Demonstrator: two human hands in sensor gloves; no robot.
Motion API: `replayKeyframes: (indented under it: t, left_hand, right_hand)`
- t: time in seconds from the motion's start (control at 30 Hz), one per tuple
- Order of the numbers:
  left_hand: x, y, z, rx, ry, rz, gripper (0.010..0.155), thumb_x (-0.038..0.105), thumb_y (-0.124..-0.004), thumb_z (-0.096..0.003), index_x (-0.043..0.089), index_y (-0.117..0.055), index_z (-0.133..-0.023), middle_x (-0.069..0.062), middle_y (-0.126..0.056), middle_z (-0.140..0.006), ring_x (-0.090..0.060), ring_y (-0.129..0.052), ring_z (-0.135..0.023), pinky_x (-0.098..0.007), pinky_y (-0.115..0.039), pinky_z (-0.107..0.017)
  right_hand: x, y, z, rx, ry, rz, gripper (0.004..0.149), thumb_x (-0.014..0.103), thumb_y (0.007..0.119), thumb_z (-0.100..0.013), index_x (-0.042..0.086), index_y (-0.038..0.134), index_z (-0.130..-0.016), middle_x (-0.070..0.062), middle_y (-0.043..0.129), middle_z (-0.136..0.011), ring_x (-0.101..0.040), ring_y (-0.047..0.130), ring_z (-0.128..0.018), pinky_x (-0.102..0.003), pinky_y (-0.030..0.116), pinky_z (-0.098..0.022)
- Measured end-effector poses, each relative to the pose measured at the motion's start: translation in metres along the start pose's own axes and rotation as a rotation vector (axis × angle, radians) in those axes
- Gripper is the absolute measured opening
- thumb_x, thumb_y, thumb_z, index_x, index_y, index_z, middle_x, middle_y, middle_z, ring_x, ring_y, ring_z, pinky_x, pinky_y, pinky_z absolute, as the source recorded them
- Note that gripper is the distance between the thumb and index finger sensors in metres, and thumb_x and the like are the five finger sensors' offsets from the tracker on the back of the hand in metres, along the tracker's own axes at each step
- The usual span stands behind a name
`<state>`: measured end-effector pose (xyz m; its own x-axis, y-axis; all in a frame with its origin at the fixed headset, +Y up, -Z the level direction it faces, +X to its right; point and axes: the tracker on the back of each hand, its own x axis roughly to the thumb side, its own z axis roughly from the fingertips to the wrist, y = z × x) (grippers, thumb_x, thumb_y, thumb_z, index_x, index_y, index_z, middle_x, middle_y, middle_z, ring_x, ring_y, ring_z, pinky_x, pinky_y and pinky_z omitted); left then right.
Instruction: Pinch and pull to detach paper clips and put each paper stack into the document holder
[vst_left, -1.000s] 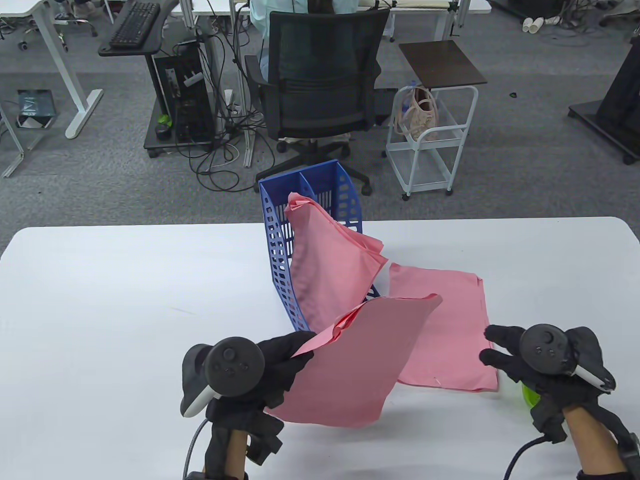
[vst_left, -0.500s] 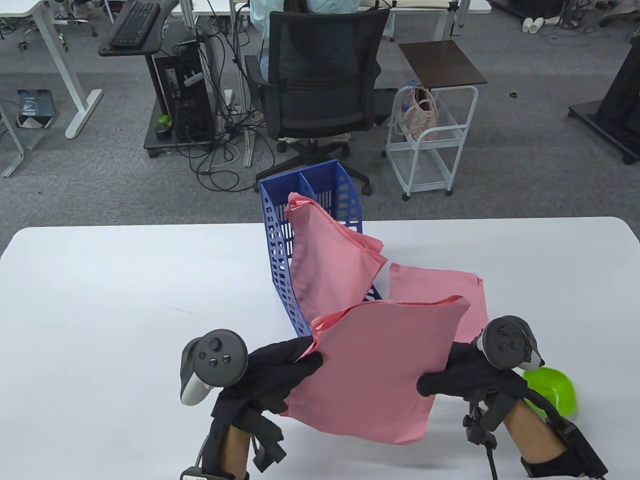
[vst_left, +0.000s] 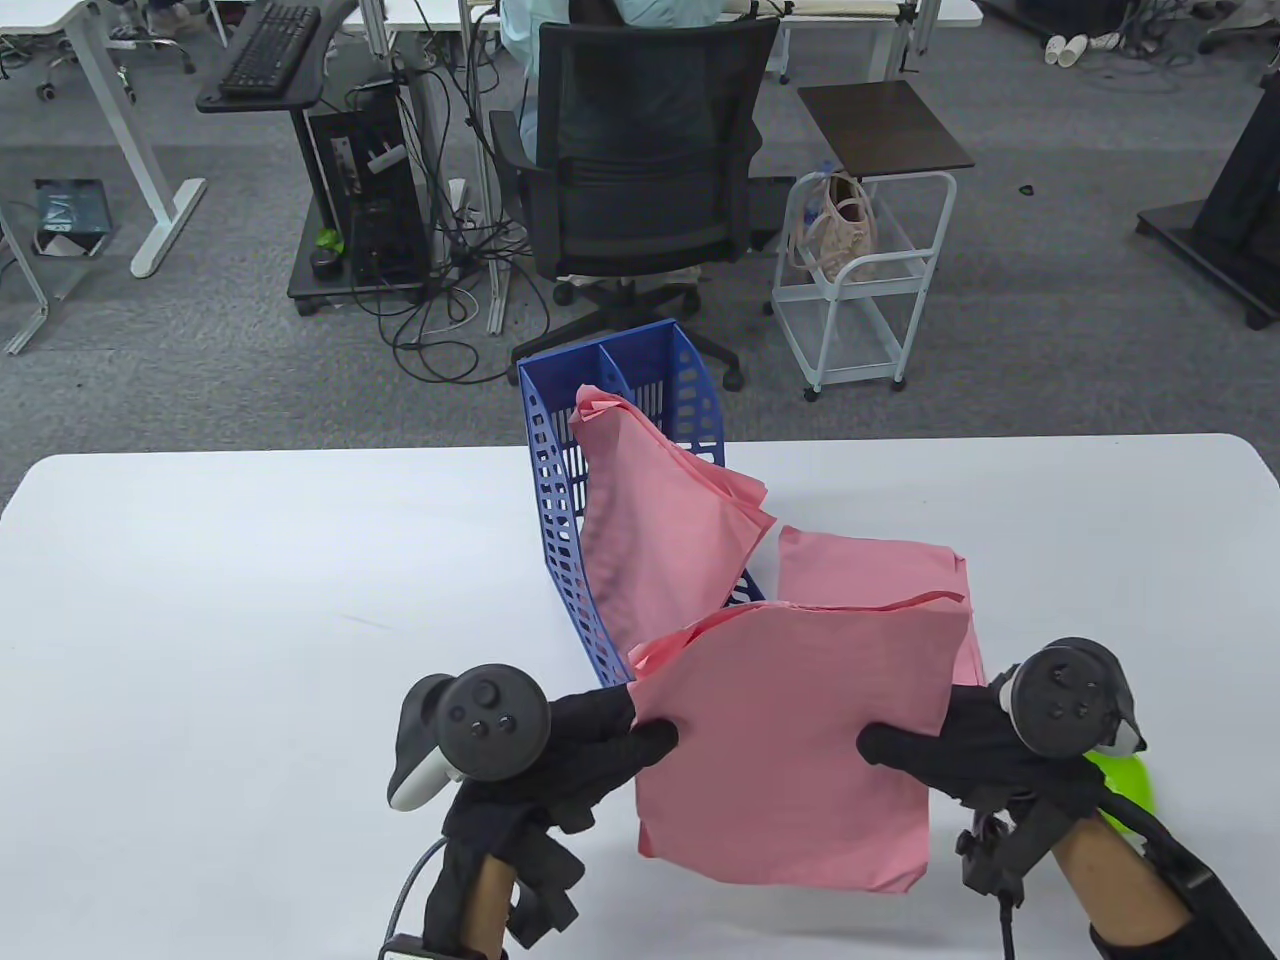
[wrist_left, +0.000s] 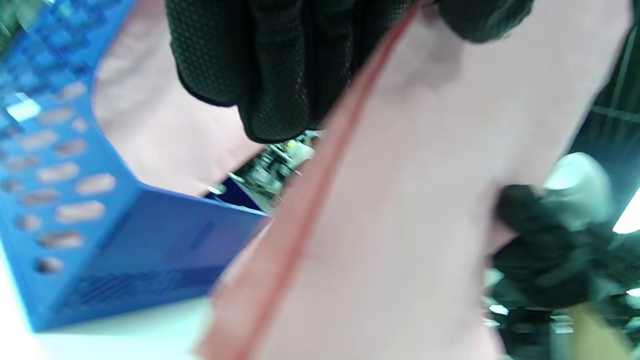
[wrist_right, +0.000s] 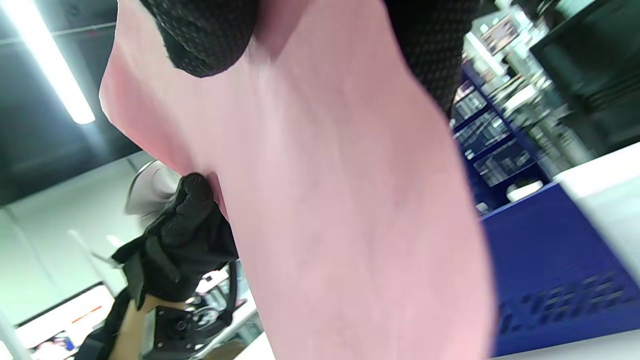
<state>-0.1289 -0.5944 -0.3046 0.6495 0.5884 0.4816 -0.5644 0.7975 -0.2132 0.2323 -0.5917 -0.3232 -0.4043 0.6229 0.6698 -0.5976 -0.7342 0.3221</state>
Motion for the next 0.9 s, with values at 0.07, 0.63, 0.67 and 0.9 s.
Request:
replayKeyframes:
  t: [0.07, 0.63, 0.67, 0.9]
  left_hand:
    - [0.000, 0.000, 0.001, 0.061, 0.071, -0.141, 0.075, 0.059, -0.048, -0.0569, 0.011, -0.065, -0.112, -0.019, -0.083, -0.103, -0.040, -0.091, -0.088, -0.052, -0.074, -0.068]
    - [-0.059, -0.013, 0.008, 0.111, 0.388, -0.698, 0.091, 0.062, -0.028, -0.0526, 0.006, 0.002, -0.117, -0.029, 0.011, -0.114, -0.057, 0.001, -0.104, -0.069, -0.013, -0.074]
    - [-0.062, -0.015, 0.009, 0.107, 0.390, -0.709, 0.091, 0.062, -0.027, -0.0524, 0.006, 0.005, -0.116, -0.029, 0.013, -0.112, -0.057, 0.006, -0.102, -0.069, -0.011, -0.073]
    - [-0.079, -0.030, 0.015, 0.087, 0.398, -0.753, 0.090, 0.062, -0.028, -0.0522, 0.006, 0.007, -0.115, -0.029, 0.015, -0.111, -0.056, 0.008, -0.101, -0.068, -0.007, -0.072]
  right_hand:
    - [0.002, -0.018, 0.014, -0.043, 0.066, 0.069, 0.046, 0.037, 0.064, -0.059, 0.022, 0.067, -0.102, -0.008, 0.090, -0.091, -0.020, 0.103, -0.063, -0.028, 0.086, -0.047]
    - [-0.022, -0.094, 0.002, -0.375, 0.421, 0.302, 0.047, 0.033, 0.062, -0.061, 0.016, 0.064, -0.105, -0.014, 0.086, -0.094, -0.025, 0.100, -0.066, -0.032, 0.084, -0.049]
    - [-0.024, -0.091, -0.006, -0.392, 0.412, 0.298, 0.047, 0.033, 0.062, -0.061, 0.016, 0.064, -0.105, -0.014, 0.086, -0.094, -0.025, 0.099, -0.066, -0.032, 0.084, -0.049]
    - [-0.033, -0.056, -0.072, -0.446, 0.307, 0.193, 0.047, 0.033, 0.059, -0.063, 0.015, 0.060, -0.107, -0.015, 0.082, -0.096, -0.025, 0.097, -0.070, -0.032, 0.083, -0.052]
